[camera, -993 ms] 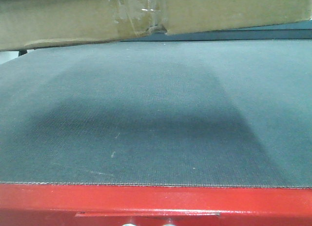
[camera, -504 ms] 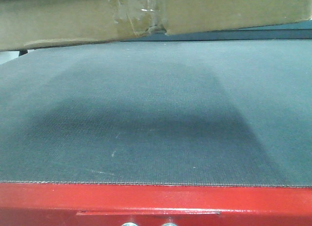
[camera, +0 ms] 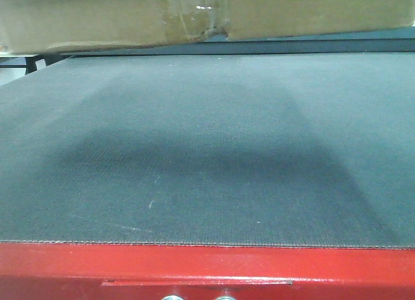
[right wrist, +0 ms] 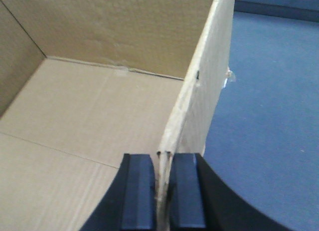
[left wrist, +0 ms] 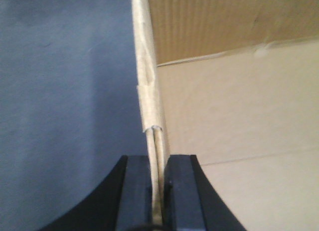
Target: Grab carton from right shelf to conveyor
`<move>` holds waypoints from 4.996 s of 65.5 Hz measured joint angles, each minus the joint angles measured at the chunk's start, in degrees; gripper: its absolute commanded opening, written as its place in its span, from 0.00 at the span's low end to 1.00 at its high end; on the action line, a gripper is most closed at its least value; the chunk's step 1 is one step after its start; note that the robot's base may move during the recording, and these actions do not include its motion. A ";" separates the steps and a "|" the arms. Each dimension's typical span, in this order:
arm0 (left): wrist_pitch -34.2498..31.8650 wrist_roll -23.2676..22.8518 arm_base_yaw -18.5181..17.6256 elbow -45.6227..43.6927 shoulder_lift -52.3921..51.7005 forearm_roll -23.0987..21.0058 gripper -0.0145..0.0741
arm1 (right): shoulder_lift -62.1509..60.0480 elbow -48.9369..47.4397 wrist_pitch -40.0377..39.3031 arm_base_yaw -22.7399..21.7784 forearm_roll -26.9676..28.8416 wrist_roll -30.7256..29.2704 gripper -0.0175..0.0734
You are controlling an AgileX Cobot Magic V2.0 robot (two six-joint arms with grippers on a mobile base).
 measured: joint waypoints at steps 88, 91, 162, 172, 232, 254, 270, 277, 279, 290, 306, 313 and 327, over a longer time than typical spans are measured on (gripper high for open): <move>-17.90 0.23 5.39 11.61 5.84 -2.44 0.73 | 16.30 -3.74 -2.37 -8.39 -0.42 -0.33 0.61; -17.33 0.34 5.39 11.36 4.51 -1.68 0.66 | 14.55 -4.11 -2.33 -8.49 -0.42 -0.33 0.48; -49.36 0.86 18.62 68.88 -37.62 1.42 0.18 | -30.51 59.07 -35.00 -20.88 -2.69 -0.36 0.12; -52.05 0.91 18.62 77.17 -48.55 1.42 0.18 | -39.26 64.95 -39.35 -20.88 -2.69 -0.36 0.12; -52.95 0.91 18.62 83.17 -67.13 1.42 0.18 | -56.93 67.62 -42.24 -20.88 -3.02 -0.46 0.12; -51.30 4.79 19.34 83.43 -67.97 -2.40 0.18 | -56.93 67.62 -42.24 -20.88 -3.02 -0.46 0.12; -54.96 13.88 22.50 92.94 -74.43 -9.08 0.18 | -56.93 67.62 -42.47 -20.88 -3.02 -0.46 0.12; -57.97 14.27 22.63 99.11 -78.32 -9.30 0.18 | -56.93 67.62 -42.58 -20.88 -3.02 -0.46 0.12; -58.42 14.31 22.63 100.64 -79.06 -9.46 0.18 | -56.93 67.62 -42.58 -20.88 -3.02 -0.46 0.12; -57.66 14.56 22.63 102.01 -79.86 -9.70 0.18 | -57.06 67.62 -42.58 -20.88 -3.02 -0.46 0.12; -57.66 14.60 22.63 102.09 -79.99 -10.14 0.18 | -57.06 67.62 -42.58 -20.88 -3.02 -0.46 0.12; -57.66 14.60 22.63 102.09 -79.99 -10.14 0.18 | -57.06 67.62 -42.58 -20.88 -3.02 -0.46 0.12; -57.66 14.60 22.63 102.09 -79.99 -10.14 0.18 | -57.06 67.62 -42.58 -20.88 -3.02 -0.46 0.12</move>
